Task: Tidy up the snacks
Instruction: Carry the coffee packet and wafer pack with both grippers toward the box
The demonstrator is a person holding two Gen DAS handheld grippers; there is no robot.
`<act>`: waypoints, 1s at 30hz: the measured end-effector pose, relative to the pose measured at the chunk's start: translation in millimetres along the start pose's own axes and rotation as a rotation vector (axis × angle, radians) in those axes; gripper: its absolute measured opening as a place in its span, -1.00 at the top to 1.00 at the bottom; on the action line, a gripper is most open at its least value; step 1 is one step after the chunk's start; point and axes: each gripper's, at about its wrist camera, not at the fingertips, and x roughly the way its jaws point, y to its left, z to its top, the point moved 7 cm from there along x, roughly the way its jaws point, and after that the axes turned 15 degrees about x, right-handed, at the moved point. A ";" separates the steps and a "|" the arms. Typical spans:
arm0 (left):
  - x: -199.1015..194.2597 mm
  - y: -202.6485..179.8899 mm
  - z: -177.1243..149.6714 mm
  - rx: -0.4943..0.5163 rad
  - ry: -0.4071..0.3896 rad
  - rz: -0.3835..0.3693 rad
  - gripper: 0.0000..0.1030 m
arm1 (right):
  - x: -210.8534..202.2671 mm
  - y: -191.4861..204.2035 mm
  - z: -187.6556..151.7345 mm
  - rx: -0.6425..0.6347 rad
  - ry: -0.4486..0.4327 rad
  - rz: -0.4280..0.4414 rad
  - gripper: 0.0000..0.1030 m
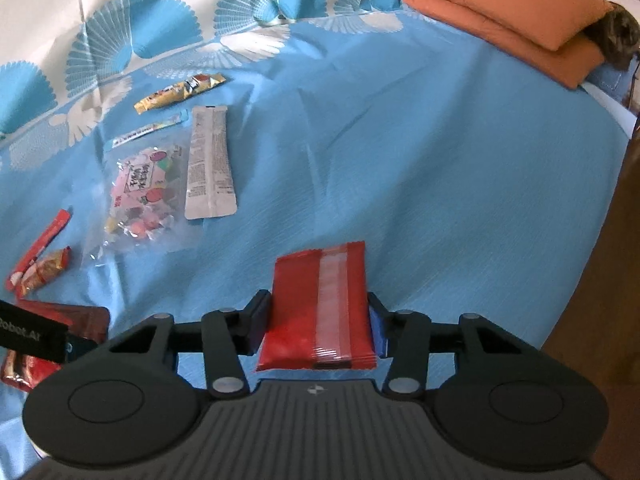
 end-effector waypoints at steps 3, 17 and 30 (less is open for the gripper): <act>-15.9 14.5 2.3 -0.052 -0.039 -0.029 -0.02 | -4.3 -4.8 4.0 0.041 0.004 0.018 0.13; -43.0 28.7 -26.6 -0.138 -0.113 -0.181 1.00 | -35.6 3.1 10.9 0.061 -0.029 0.057 0.13; -36.9 -26.1 -4.6 0.598 -0.101 -0.083 -1.00 | -24.1 -10.3 1.4 0.103 0.036 0.054 0.12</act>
